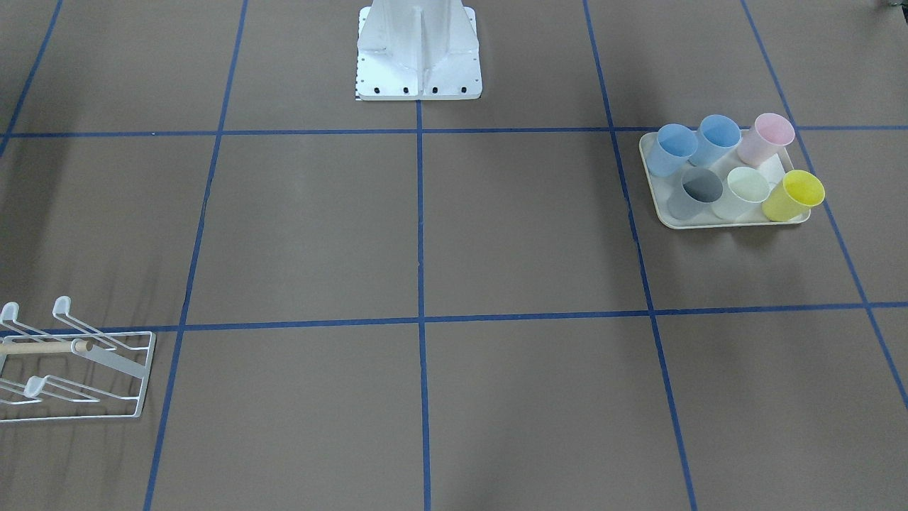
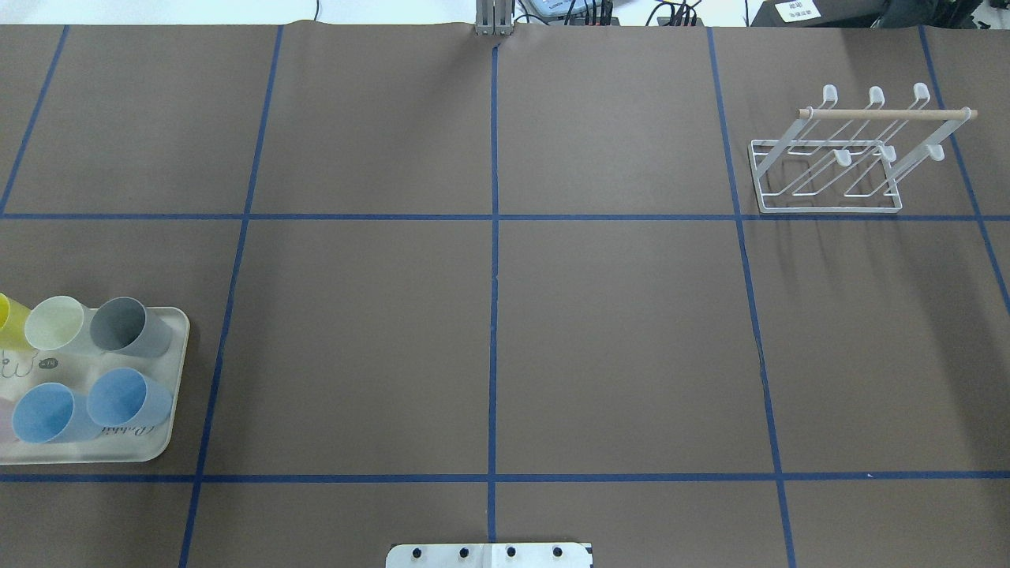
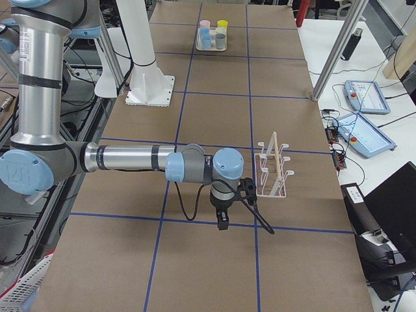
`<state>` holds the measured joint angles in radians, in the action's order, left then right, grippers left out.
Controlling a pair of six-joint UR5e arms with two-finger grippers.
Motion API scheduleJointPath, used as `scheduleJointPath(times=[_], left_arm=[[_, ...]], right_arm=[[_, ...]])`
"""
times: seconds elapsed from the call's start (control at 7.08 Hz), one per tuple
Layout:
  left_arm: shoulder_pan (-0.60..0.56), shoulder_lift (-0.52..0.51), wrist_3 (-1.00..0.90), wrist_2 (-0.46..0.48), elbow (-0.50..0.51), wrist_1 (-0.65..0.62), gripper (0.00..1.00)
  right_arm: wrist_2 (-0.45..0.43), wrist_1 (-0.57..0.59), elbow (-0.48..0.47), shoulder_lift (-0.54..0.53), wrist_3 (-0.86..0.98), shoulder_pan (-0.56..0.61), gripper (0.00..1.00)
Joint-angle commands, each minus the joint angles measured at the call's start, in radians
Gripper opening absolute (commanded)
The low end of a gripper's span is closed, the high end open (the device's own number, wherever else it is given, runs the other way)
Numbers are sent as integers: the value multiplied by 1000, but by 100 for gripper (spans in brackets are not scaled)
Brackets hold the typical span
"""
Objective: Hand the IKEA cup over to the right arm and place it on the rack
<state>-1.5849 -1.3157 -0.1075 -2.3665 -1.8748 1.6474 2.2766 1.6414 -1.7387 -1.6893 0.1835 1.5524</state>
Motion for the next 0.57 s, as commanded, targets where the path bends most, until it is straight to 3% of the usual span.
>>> scheduleJointPath(times=[0.0, 0.42], left_arm=[[-1, -3, 2, 3, -33, 8, 100], [-6, -63, 6, -3, -32, 15, 100]], right_arm=[[0, 0, -39, 7, 1, 0, 100], [-3, -2, -129, 42, -1, 0, 100]])
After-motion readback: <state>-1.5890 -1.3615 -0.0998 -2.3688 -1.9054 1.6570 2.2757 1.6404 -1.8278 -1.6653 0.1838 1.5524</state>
